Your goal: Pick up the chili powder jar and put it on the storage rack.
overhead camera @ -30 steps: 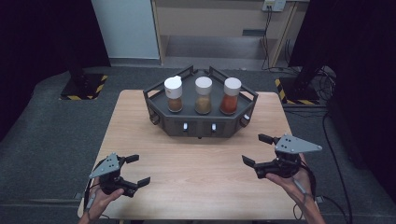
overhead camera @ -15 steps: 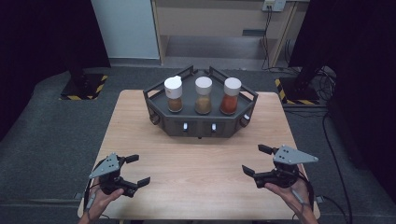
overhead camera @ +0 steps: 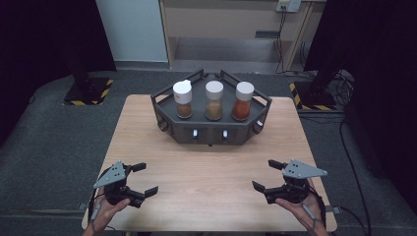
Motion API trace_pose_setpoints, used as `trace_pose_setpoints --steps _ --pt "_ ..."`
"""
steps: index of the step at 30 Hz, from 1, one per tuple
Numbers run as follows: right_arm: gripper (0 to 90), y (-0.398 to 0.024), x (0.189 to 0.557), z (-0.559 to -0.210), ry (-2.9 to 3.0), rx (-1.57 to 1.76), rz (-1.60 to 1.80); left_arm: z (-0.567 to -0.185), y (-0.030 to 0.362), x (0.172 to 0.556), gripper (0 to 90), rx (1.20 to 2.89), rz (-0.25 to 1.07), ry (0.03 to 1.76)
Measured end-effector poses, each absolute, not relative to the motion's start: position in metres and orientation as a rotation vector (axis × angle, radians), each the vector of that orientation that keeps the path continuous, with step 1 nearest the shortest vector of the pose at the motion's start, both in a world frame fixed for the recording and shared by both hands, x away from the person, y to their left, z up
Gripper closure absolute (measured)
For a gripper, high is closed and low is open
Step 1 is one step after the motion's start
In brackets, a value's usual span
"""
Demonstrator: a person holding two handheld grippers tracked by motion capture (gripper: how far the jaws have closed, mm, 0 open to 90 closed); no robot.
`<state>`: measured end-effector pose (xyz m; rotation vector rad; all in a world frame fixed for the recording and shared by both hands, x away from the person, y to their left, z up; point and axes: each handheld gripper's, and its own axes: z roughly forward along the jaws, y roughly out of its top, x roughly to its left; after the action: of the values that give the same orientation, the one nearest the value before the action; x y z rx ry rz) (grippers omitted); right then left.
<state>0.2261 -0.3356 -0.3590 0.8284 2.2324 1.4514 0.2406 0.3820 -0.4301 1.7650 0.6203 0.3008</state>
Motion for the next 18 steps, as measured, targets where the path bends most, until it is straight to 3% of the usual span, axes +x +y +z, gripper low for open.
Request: trace_pose_setpoints --steps 18 --pt "9.4 -0.35 0.213 -0.382 2.193 0.884 1.462 -0.43 0.382 0.24 0.7 1.758 0.306 0.621"
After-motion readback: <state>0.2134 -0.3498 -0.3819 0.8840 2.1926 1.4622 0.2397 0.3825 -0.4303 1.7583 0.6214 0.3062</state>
